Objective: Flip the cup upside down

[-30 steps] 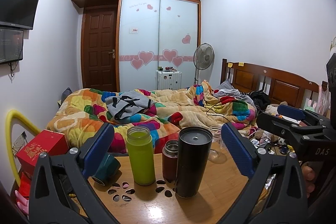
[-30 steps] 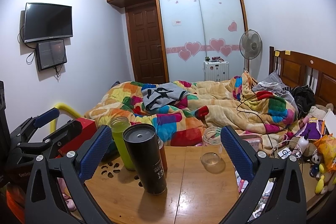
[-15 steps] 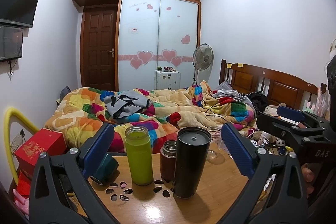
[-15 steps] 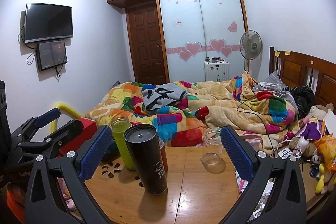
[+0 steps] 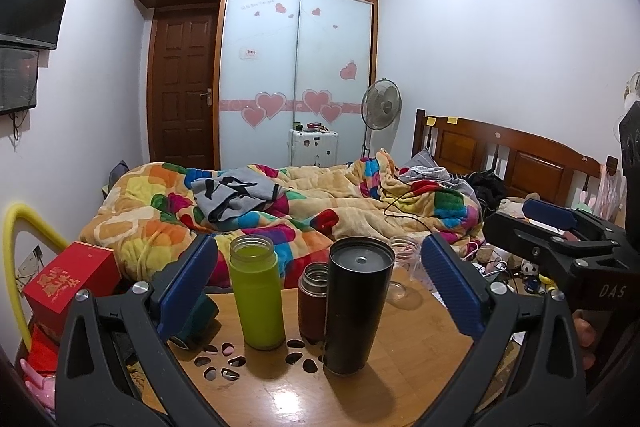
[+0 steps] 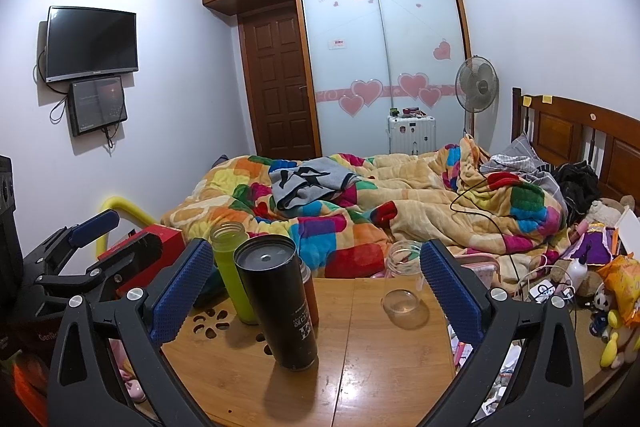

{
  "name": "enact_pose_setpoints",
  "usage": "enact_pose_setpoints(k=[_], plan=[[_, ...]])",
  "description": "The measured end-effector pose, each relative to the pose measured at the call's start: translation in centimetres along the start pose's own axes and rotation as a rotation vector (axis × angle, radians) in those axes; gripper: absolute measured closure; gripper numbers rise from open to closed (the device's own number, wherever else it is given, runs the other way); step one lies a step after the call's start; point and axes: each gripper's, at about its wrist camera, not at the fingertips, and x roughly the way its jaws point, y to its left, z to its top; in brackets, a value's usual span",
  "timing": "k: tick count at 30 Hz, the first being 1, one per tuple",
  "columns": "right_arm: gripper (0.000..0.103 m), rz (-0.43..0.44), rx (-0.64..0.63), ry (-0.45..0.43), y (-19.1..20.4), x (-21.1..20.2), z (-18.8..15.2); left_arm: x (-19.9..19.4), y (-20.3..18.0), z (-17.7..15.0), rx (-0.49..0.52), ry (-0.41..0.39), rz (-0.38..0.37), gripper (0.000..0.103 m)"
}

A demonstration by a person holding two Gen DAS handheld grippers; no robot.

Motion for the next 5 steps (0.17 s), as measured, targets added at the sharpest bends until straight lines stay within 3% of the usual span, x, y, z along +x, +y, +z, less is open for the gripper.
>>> enact_pose_setpoints(k=[5], plan=[[0.000, 0.000, 0.001, 0.000, -0.05, 0.00, -0.05, 0.15, -0.03, -0.21, 0.000, 0.006, -0.014, 0.000]])
